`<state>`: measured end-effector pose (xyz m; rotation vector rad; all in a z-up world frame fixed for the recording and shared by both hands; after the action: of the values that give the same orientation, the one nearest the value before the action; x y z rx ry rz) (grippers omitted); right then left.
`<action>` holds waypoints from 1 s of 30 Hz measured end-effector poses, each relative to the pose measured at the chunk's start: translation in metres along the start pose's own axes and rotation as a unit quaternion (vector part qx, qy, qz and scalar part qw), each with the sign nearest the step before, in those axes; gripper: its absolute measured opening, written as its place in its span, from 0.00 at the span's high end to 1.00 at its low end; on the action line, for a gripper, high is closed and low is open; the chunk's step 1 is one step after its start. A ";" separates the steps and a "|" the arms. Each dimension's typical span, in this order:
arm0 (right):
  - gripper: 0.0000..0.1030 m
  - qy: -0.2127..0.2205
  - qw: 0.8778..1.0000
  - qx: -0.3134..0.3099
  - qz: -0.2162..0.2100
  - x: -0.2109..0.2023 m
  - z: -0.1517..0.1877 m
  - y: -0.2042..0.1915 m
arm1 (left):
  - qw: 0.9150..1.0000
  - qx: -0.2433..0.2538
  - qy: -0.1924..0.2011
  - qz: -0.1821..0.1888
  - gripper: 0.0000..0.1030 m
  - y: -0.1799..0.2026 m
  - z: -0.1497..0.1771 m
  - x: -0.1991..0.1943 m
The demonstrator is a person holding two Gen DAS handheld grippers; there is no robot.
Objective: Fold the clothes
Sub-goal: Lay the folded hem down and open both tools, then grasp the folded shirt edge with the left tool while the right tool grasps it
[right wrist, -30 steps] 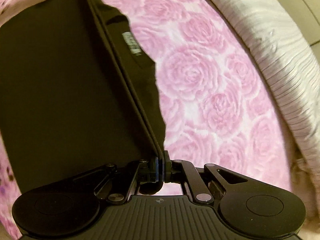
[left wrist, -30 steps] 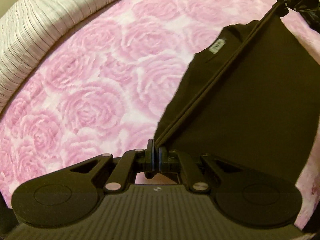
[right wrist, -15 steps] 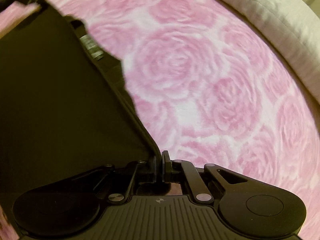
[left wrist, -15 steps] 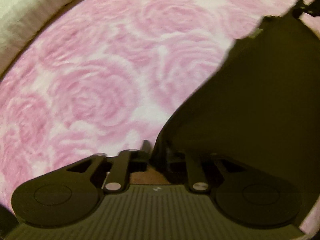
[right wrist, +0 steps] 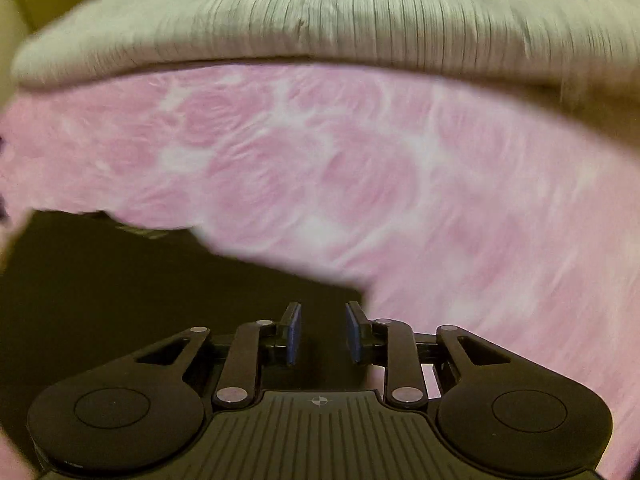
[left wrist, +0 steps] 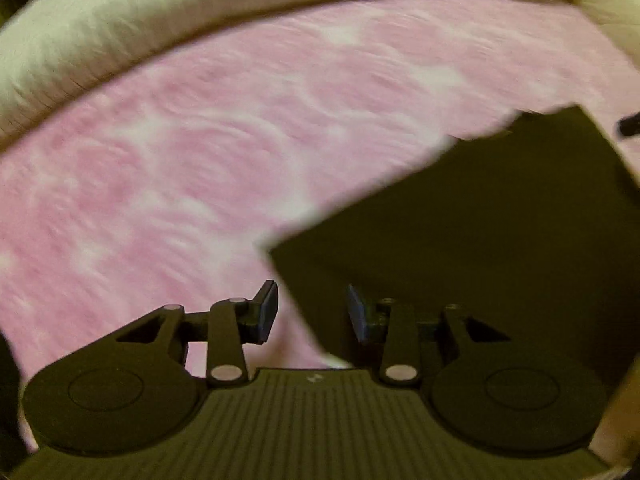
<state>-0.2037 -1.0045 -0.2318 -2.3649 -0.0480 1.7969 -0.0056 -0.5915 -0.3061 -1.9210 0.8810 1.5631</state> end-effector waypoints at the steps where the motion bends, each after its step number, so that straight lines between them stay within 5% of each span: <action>1: 0.72 -0.009 1.000 0.002 -0.012 0.004 0.012 -0.010 | 1.000 -0.004 -0.008 0.010 0.68 0.011 0.008 0.003; 5: 0.67 -0.054 0.998 0.002 -0.026 0.027 0.058 -0.035 | 0.999 0.025 -0.046 0.008 0.68 0.043 0.040 0.026; 8: 0.65 -0.073 0.997 0.013 -0.018 0.038 0.081 -0.037 | 0.999 0.036 -0.038 0.001 0.66 0.044 0.052 0.031; 12: 0.63 -0.052 0.998 0.036 0.020 0.012 0.088 -0.037 | 0.999 0.029 -0.034 -0.022 0.69 0.039 0.066 0.006; 17: 0.59 -0.012 0.998 0.054 -0.010 -0.020 0.121 -0.074 | 0.999 0.037 -0.020 0.000 0.69 0.062 0.104 -0.022; 19: 0.59 -0.027 0.997 0.068 -0.021 -0.014 0.144 -0.087 | 0.999 0.044 -0.023 0.020 0.69 0.079 0.122 -0.024; 24: 0.59 -0.067 0.989 0.128 0.004 0.006 0.193 -0.090 | 0.995 0.071 -0.068 0.002 0.65 0.085 0.169 0.002; 30: 0.57 -0.074 0.991 0.099 0.042 -0.015 0.203 -0.109 | 0.997 0.064 -0.051 -0.003 0.63 0.069 0.182 -0.025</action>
<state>-0.3943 -0.8753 -0.2535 -2.1252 0.2056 1.9136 -0.1789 -0.4997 -0.3188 -1.7373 0.9064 1.5484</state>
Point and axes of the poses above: each gripper's, at about its wrist camera, not at the fingertips, and x roughly the way its jaws point, y to its right, z to its underside, the point moved 8 cm from there along x, roughly the way its jaws point, and after that the axes turned 9 degrees about -y, right-handed, at the moved point
